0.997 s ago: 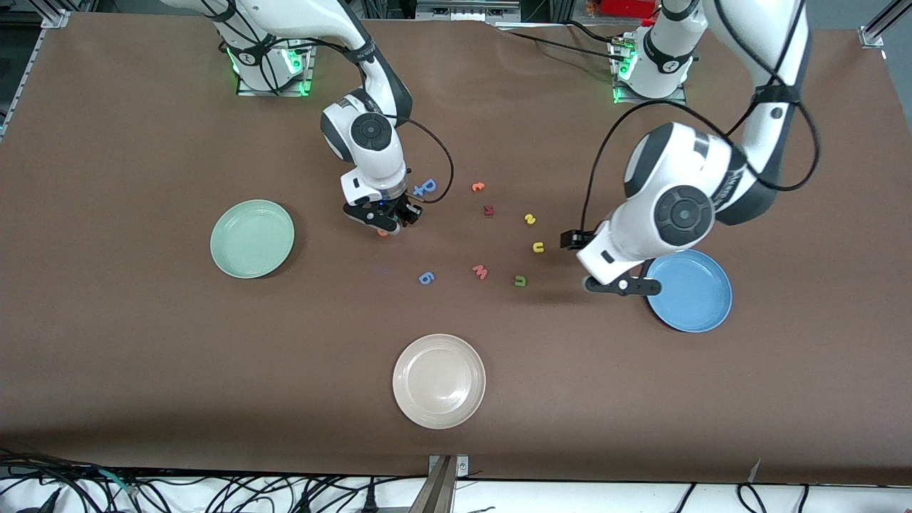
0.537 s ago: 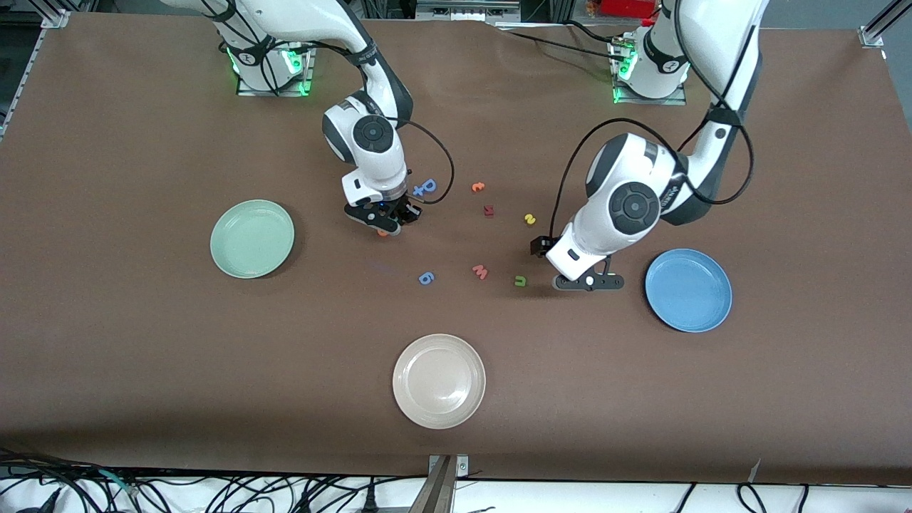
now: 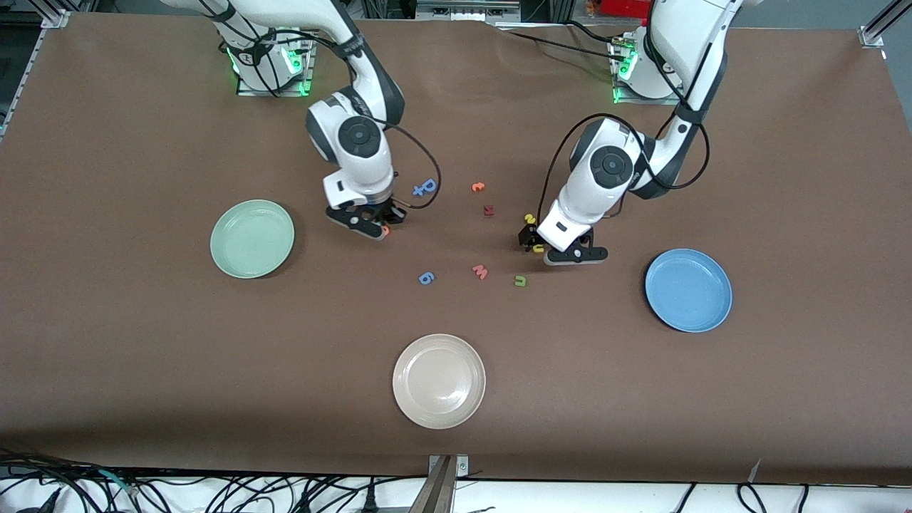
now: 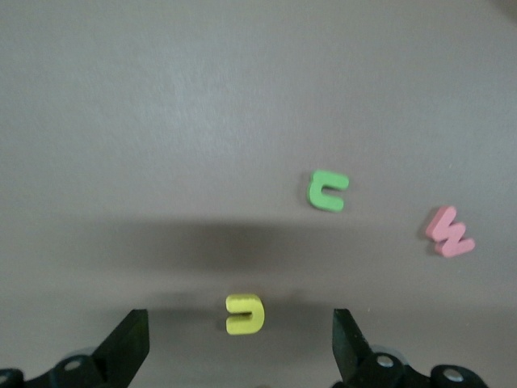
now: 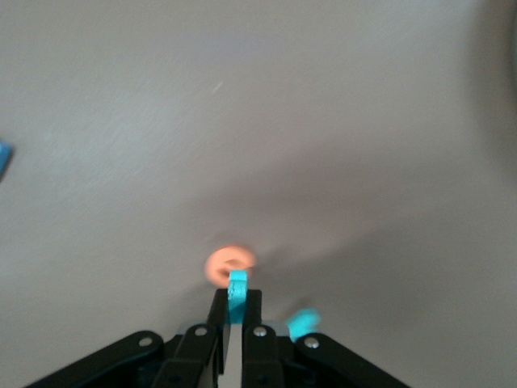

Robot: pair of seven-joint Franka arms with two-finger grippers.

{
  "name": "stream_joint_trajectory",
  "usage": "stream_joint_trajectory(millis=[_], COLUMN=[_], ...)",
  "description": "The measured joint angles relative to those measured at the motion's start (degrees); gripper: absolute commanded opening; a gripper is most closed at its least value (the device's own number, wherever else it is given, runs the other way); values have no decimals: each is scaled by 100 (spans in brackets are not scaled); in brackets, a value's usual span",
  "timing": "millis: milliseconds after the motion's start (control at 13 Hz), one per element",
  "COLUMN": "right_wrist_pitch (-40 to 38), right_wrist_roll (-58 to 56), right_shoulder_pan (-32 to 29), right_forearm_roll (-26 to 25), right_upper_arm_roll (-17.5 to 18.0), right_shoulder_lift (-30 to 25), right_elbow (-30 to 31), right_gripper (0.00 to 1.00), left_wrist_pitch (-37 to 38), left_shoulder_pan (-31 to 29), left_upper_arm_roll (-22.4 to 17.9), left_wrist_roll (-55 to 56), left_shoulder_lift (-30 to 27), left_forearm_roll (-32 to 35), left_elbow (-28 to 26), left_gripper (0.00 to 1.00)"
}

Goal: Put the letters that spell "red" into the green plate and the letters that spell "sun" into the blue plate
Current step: 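Carry the teal letter onto the green plate and open the right gripper, then grasp the yellow u with the left gripper while the right gripper grasps the orange e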

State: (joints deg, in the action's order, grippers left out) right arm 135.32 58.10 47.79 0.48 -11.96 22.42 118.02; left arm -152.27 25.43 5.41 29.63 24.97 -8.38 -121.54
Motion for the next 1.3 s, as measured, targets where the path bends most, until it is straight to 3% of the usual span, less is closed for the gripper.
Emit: stream_joint_trajectory(millis=[307,460,767,844,920,997,1304], right_wrist_pitch=[-1658,-1915,-1943,-1925,-1911,-1908,-1904], right_wrist_roll=[-1935,-2617,-3174,-3224,-3237,-3245,-3255], right_shoulder_pan=[-24,-31,-53,-62,-89,-130,-144], right_forearm_roll=[-6,-6,-7,-7,-7,-7,-6], right_upper_arm_roll=[-1077,-1500,-1977,-2065,-2112,-2119,-2114], right_shoulder_lift=[-570,-573,-401,-312,-223,-142,-43], right_elbow=[10,70,244,247,248,248,240], right_gripper=[0,0,0,21,95,100,99], left_wrist_pitch=[-88,-88,-88,-90,-98,-111,-118], left_shoulder_pan=[253,251,242,242,243,242,245], left_upper_arm_roll=[0,-23,-66,-66,-66,-66,-65], left_wrist_roll=[165,165,165,165,165,165,165], left_shoulder_lift=[-1,8,105,150,203,259,427], left_forearm_roll=[50,324,579,582,582,583,584], left_elbow=[-145,-146,-136,-123,-99,-60,71], left_gripper=[100,99,98,98,98,97,89])
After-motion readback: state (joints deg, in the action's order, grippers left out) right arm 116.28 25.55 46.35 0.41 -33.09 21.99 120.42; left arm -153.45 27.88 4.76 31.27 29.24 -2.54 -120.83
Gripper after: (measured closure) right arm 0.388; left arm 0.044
